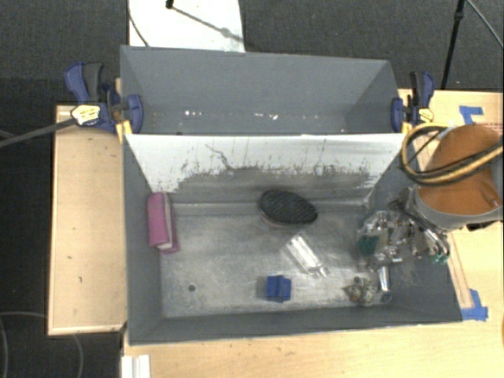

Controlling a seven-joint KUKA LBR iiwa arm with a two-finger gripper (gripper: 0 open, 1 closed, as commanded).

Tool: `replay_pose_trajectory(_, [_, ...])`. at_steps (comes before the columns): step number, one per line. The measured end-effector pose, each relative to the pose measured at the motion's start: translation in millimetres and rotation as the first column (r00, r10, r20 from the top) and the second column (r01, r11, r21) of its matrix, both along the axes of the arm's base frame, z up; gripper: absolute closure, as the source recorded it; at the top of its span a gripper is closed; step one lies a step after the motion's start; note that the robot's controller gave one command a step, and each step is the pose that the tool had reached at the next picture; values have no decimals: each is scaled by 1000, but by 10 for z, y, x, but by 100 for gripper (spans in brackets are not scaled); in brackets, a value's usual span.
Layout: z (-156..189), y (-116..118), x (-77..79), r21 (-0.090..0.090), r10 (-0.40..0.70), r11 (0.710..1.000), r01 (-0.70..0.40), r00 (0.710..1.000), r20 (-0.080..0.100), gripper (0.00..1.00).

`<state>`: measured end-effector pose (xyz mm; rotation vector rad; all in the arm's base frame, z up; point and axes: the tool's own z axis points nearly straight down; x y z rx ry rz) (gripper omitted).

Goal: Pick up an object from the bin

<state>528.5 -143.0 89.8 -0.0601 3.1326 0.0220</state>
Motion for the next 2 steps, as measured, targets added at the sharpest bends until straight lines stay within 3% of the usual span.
replay_pose_trajectory(1, [1555, 286, 169, -18, 226, 974, -226, 974, 3, 100])
replay_pose_trajectory(2, [1513, 281, 153, -15, 224, 975, -224, 975, -4, 0])
